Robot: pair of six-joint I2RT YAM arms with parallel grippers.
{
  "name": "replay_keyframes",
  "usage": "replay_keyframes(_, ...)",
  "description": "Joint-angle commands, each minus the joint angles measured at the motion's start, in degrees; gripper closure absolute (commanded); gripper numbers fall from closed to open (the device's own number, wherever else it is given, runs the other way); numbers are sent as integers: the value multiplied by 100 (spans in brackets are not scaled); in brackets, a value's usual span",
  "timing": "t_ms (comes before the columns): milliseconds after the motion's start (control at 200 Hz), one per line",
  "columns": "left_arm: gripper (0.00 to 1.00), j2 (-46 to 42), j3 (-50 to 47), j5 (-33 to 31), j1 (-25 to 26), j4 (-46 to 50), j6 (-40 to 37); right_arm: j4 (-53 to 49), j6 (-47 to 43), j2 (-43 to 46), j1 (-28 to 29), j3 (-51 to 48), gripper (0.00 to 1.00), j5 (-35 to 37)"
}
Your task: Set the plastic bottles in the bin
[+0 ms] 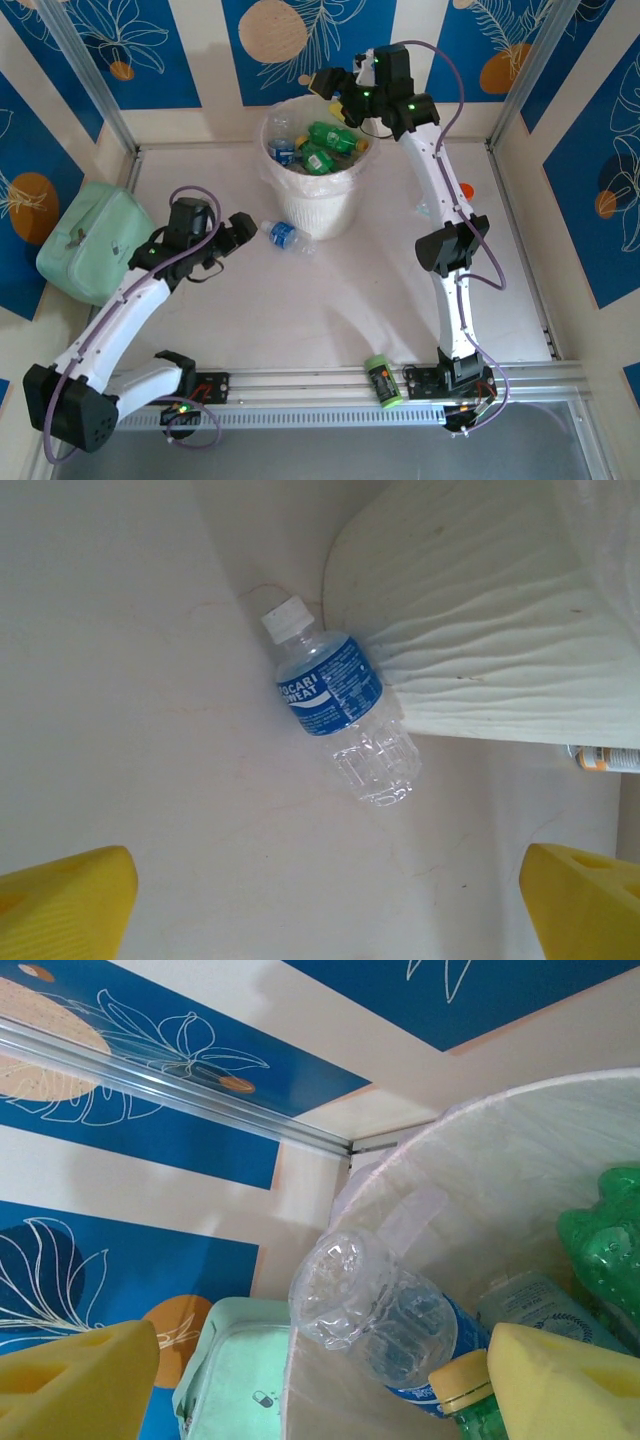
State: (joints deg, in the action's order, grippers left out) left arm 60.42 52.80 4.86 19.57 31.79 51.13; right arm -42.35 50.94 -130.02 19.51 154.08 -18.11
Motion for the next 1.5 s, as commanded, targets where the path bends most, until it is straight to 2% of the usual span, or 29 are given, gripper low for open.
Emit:
replay_keyframes(0, 4, 95, -96, -201, -142, -151, 553, -192, -166, 181, 43, 71, 16, -125)
replay_keyframes(120, 6, 284, -395, 89, -354, -721, 1337, -345, -349, 601, 113, -228, 19, 65)
replay_keyframes(230, 10, 635, -573, 326, -402, -1460, 2009, -346, -550, 1316, 232, -956, 19, 407)
replay_keyframes(430, 18, 1426, -327, 275, -397, -2009, 2273, 273, -641, 3139, 482, -3270, 23, 786)
replay_keyframes(650, 17, 2509, 63, 338, -401, -2394, 2560, 491, -569, 4977, 731, -5373, 23, 1153)
replay_keyframes(835, 31, 3356, 510, 284, -401, -2637, 2650, 391, -385, 6268, 896, -6730, 23, 1496)
replay_keyframes(1085, 30, 4080, 911, 407, -375, -2578, 2621, -17, -207, 7164, 844, -7608, 23, 1706)
replay_keyframes(1221, 30, 4285, 1000, 441, -358, -2552, 2614, -164, -178, 7260, 835, -7700, 24, 1681)
replay_keyframes(1496, 38, 4648, 1288, 550, -217, -2456, 2559, -248, -154, 7315, 840, -7709, 24, 1719)
